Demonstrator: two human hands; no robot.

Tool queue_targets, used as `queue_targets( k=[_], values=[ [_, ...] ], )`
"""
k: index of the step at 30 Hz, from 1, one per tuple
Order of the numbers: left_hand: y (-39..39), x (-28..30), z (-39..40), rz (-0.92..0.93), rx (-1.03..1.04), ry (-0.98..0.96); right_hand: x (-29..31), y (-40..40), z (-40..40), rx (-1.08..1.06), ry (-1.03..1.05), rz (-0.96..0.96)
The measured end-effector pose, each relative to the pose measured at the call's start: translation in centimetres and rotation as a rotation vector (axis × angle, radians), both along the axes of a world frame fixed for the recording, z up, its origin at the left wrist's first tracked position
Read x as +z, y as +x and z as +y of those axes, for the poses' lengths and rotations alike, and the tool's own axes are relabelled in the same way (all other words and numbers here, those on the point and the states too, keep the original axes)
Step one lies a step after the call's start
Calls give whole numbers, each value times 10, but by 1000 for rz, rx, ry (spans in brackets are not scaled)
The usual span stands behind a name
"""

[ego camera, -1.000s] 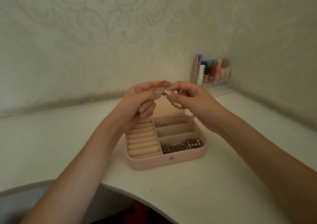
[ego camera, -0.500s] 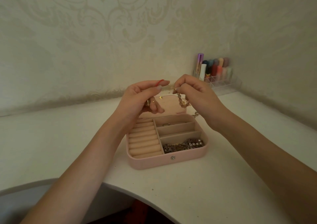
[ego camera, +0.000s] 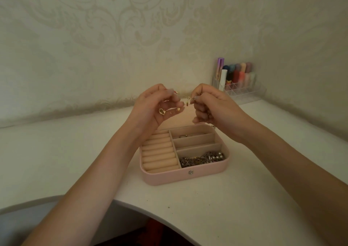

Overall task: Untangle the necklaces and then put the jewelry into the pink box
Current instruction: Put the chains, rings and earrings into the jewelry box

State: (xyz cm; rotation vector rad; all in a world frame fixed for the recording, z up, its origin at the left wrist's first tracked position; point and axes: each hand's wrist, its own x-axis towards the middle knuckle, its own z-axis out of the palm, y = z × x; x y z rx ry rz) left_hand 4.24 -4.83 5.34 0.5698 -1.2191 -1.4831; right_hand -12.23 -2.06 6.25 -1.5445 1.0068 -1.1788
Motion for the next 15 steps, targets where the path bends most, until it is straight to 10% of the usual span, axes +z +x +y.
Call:
queue_targets(
  k=[15],
  values=[
    [-3, -4, 4, -415, 158, -248, 3, -4, 0, -2, -14, 54]
  ],
)
